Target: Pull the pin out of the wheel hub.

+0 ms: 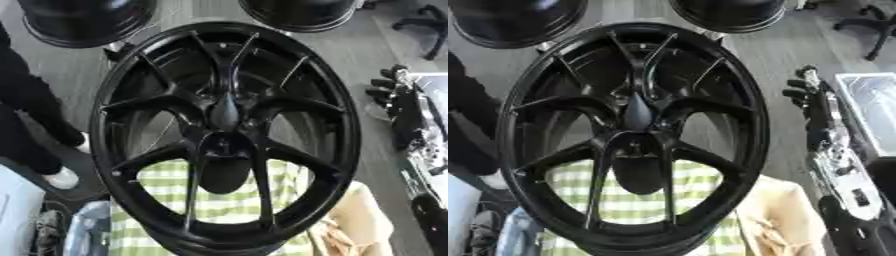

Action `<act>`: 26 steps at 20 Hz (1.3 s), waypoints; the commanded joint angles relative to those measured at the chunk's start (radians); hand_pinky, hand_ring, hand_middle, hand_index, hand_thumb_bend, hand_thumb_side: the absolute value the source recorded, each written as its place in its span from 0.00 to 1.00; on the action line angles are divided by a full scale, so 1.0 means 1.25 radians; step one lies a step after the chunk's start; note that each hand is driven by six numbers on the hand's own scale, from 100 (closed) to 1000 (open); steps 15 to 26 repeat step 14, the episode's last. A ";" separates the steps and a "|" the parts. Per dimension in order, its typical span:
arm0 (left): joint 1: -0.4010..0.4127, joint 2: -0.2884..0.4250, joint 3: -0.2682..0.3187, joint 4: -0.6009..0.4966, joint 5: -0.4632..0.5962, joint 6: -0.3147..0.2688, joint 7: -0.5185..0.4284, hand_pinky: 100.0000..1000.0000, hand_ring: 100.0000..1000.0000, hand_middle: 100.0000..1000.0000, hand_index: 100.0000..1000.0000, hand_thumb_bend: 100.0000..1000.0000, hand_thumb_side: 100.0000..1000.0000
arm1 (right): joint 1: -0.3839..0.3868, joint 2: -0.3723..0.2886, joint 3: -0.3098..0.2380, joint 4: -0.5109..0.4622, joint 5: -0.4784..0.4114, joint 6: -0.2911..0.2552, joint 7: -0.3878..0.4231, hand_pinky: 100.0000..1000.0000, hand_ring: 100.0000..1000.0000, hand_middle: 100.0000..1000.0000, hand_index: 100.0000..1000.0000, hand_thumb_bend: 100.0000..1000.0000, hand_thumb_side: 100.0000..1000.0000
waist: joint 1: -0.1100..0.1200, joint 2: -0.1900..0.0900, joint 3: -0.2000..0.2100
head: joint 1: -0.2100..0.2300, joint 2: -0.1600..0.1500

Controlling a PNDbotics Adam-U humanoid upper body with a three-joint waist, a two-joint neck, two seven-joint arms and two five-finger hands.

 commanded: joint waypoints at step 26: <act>0.049 -0.308 -0.072 -0.228 0.237 -0.052 0.431 0.81 0.77 0.73 0.78 0.15 0.81 | -0.031 -0.016 -0.004 -0.031 -0.011 0.000 -0.004 0.89 0.69 0.65 0.78 0.00 0.80 | -0.012 -0.002 -0.009 | 0.018 -0.017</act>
